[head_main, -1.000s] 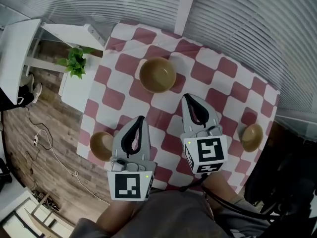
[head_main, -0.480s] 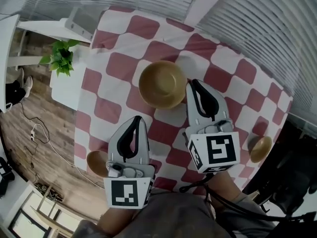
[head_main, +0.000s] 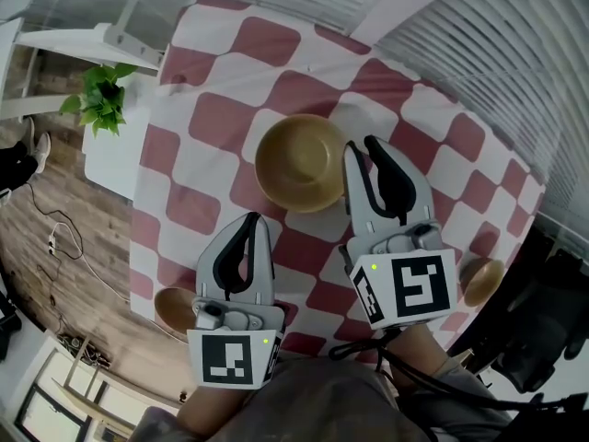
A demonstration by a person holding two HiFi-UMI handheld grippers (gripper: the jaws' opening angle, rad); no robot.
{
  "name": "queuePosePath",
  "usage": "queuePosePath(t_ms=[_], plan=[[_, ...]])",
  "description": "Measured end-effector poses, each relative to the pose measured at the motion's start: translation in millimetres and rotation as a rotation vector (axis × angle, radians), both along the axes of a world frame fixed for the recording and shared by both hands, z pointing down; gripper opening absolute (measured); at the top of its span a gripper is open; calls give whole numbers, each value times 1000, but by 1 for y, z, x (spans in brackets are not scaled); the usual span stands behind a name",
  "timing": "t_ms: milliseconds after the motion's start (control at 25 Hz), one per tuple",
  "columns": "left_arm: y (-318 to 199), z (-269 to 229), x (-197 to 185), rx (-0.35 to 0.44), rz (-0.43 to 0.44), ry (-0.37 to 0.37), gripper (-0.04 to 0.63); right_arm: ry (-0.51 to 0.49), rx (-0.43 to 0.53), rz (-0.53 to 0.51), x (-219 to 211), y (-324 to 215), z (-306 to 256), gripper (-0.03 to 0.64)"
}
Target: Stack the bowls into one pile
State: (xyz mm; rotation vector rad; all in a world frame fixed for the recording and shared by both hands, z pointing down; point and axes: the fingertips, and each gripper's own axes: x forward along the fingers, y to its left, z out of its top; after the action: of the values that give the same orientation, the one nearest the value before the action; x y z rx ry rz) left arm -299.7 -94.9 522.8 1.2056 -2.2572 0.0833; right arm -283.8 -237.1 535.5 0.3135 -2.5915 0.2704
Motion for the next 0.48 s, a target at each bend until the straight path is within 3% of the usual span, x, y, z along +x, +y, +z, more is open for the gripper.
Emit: queuePosePath(t_ms=[480], plan=[[5, -6, -1, 13, -11, -9, 0, 92, -36, 3, 7, 11, 18, 106]])
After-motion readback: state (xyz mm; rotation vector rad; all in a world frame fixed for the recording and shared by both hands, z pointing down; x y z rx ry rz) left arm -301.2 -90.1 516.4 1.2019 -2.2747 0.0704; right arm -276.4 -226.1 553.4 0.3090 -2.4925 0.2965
